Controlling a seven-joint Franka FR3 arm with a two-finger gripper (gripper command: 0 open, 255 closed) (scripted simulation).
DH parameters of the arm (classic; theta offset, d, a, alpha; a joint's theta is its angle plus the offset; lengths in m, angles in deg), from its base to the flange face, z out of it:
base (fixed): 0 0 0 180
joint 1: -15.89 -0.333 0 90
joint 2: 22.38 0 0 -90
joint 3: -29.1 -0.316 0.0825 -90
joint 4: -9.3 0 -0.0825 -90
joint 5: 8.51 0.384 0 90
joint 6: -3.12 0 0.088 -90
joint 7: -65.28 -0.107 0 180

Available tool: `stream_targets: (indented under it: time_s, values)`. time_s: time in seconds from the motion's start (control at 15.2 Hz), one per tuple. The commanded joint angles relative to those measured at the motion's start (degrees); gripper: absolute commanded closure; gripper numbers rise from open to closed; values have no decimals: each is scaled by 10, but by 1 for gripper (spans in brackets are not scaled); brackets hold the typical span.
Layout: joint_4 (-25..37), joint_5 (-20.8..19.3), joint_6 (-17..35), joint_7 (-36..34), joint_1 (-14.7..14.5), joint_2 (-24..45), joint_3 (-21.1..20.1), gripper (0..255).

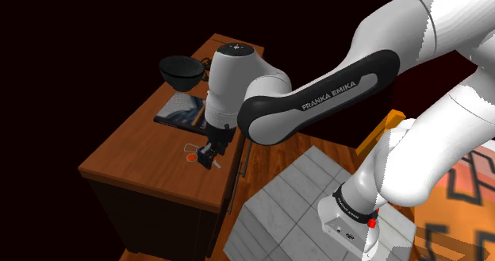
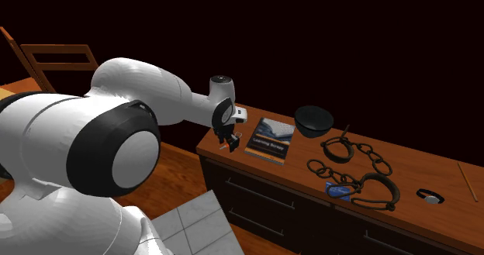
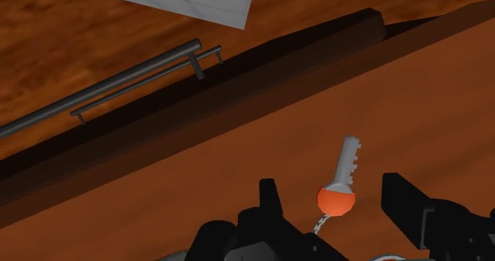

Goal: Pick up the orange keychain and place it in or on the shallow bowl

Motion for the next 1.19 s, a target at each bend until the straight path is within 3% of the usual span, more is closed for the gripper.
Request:
stream_targets:
  time_s: [0.0, 1.12]
  values:
    - [2, 5, -5, 2, -2, -2, -1, 255]
    - [69, 38, -145, 28, -6, -81, 14, 255]
